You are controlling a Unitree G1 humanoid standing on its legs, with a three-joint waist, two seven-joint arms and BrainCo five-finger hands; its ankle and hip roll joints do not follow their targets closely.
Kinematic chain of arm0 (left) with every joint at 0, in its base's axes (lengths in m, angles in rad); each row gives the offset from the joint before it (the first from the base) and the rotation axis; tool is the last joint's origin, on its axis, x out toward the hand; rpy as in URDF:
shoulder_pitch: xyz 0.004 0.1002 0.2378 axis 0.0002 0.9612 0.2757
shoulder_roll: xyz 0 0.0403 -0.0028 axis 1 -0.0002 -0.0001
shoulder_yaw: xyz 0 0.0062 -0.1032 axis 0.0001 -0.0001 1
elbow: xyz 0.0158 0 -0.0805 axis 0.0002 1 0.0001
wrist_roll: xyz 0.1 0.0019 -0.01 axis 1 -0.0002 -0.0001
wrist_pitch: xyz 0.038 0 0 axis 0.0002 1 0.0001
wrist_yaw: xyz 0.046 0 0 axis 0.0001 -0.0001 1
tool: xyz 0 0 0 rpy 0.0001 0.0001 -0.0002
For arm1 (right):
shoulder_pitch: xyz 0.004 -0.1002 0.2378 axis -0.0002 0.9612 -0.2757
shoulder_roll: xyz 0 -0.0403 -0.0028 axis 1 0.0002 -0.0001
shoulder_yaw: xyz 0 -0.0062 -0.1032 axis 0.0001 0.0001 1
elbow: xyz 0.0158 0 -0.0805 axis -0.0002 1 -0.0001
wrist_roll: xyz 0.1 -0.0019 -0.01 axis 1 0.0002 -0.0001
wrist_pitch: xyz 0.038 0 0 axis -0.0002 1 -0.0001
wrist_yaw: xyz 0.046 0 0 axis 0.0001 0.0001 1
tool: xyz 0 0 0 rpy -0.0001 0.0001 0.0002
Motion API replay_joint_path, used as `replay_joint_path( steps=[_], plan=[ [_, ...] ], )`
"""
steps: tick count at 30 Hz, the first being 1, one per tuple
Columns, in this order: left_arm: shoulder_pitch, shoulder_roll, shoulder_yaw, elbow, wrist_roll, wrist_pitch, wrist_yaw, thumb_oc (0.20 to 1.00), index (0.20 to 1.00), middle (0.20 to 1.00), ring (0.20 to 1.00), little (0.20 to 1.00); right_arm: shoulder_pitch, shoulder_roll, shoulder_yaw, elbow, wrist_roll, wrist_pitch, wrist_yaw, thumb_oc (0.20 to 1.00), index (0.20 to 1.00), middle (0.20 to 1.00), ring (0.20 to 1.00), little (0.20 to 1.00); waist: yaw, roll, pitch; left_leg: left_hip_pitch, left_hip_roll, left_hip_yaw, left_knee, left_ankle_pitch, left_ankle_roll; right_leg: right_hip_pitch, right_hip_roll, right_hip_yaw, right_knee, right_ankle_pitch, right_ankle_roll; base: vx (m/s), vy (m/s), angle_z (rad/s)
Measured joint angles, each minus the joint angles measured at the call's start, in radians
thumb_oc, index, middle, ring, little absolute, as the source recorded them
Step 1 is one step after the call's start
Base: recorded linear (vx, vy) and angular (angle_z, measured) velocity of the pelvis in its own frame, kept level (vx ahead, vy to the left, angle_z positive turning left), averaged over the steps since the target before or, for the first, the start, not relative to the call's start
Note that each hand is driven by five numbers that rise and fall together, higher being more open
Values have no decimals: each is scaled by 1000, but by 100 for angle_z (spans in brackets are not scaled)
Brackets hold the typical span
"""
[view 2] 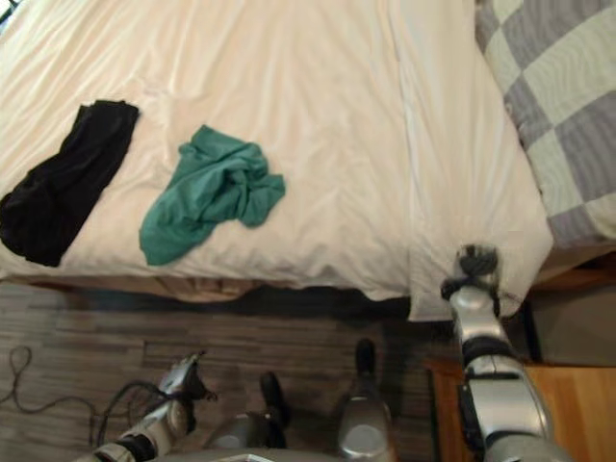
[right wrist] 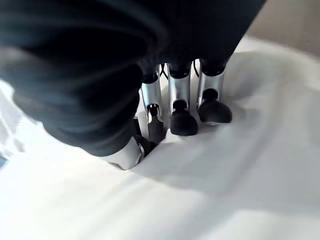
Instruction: Tidy up the quilt and then pick up the clothes from the bed and put them into the laundry hamper.
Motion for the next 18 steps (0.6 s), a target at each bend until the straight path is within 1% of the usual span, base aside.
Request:
replay_joint_path(
  steps=[1,2,3,4,5,6,7,8,9,10,11,12,13,14,15,16,17,18],
  plan=[
    [-1,1,2,11,11,8,0,1000,1000,1000,1000,1000,88,27,3,66,-11,9,31,200,200,200,200,200,0,-17,0,19,0,0,2,-1,-1,22,0,-3,1,2,-3,15,82,-1],
    [4,6,1,22,17,13,-1,1000,1000,1000,1000,1000,177,61,35,177,-39,79,70,200,200,200,200,200,1,-31,1,45,0,4,1,-6,-3,48,0,-2,0,-4,-2,-5,108,-3],
    [0,7,0,27,20,16,-1,1000,1000,1000,1000,1000,266,96,52,255,-45,135,90,592,592,592,592,592,-5,-39,0,50,-2,5,-2,-18,2,52,-2,1,0,-10,3,-32,104,-6],
    [-1,12,1,27,22,16,-1,1000,1000,1000,1000,1000,353,134,54,288,-66,158,101,1000,1000,1000,1000,1000,-19,-58,8,49,-9,7,-2,-22,3,50,-8,3,1,-9,3,-59,113,-6],
    [3,21,1,28,35,17,-4,1000,1000,1000,1000,1000,423,169,56,312,-76,179,114,1000,1000,1000,1000,1000,-46,-65,11,53,-19,9,0,-21,6,52,-15,8,1,-7,3,-76,98,-38],
    [-1,54,0,28,47,16,-9,1000,1000,1000,1000,1000,517,216,58,338,-75,204,135,1000,1000,1000,1000,1000,-85,-123,20,67,-34,33,-4,-39,21,52,-27,36,1,-4,11,-121,133,-41],
    [-10,69,1,28,48,16,-10,1000,1000,1000,1000,1000,537,231,61,338,-75,205,136,1000,1000,1000,1000,1000,-103,-155,17,68,-39,35,-4,-45,18,50,-32,41,1,-4,20,-136,126,-37],
    [-27,80,-3,27,48,15,-11,1000,1000,1000,1000,1000,540,242,78,336,-75,213,138,1000,1000,1000,1000,1000,-110,-179,17,67,-45,36,-4,-45,19,48,-37,47,1,1,27,-184,197,-30],
    [-74,104,-21,27,55,14,-27,1000,1000,1000,1000,1000,516,256,144,292,-76,227,143,1000,1000,1000,1000,1000,-105,-226,19,63,-57,62,-4,-39,31,4,-44,79,36,28,52,-121,136,-38],
    [-97,110,-27,29,59,15,-38,1000,1000,1000,1000,1000,492,258,172,242,-76,215,151,1000,1000,1000,1000,1000,-109,-247,19,60,-63,78,-4,-35,39,-20,-44,91,56,48,76,-142,212,-50],
    [-112,110,-34,29,67,14,-45,1000,1000,1000,1000,1000,474,259,183,212,-77,207,157,1000,1000,1000,1000,1000,-107,-248,25,61,-61,92,-4,-32,45,-33,-46,90,61,70,88,-81,124,-48],
    [-117,104,-33,28,85,6,-57,1000,1000,1000,1000,1000,420,264,210,164,-79,186,171,1000,1000,1000,1000,1000,-101,-241,27,75,-54,118,-3,-29,67,-46,-31,73,100,90,90,-80,124,-51],
    [-111,97,-34,30,86,5,-66,1000,1000,1000,1000,1000,397,269,209,136,-80,172,179,1000,1000,1000,1000,1000,-92,-221,32,99,-38,134,-4,-33,67,-63,-21,73,156,73,92,4,-16,-48],
    [-95,85,-6,34,80,0,-73,1000,1000,1000,1000,1000,379,271,218,128,-86,161,180,1000,1000,1000,1000,1000,-81,-195,28,101,-20,138,-4,-34,66,-76,-5,71,215,18,77,47,-60,-17],
    [-65,51,89,46,31,-7,-71,1000,1000,1000,1000,1000,351,271,246,130,-117,154,180,1000,1000,1000,1000,1000,-48,-135,6,95,15,148,-3,-39,57,-95,29,45,353,-117,42,35,-52,0],
    [-48,40,127,50,6,-6,-70,1000,1000,1000,1000,1000,357,271,249,142,-118,154,182,1000,1000,1000,1000,1000,-37,-127,0,100,22,142,-3,-41,54,-99,21,30,411,-171,32,18,-24,13],
    [-28,38,146,45,-29,0,-68,1000,1000,1000,1000,1000,350,271,249,141,-123,154,182,1000,1000,1000,1000,1000,-7,-115,-19,94,16,140,-3,-41,54,-86,14,28,437,-213,31,-61,8,11],
    [24,43,167,48,-81,6,-67,1000,1000,1000,1000,1000,339,257,250,163,-157,166,184,1000,1000,1000,1000,1000,23,-133,-42,86,-21,137,1,-39,50,-38,-7,36,370,-283,8,-138,1,9]
  ],
)
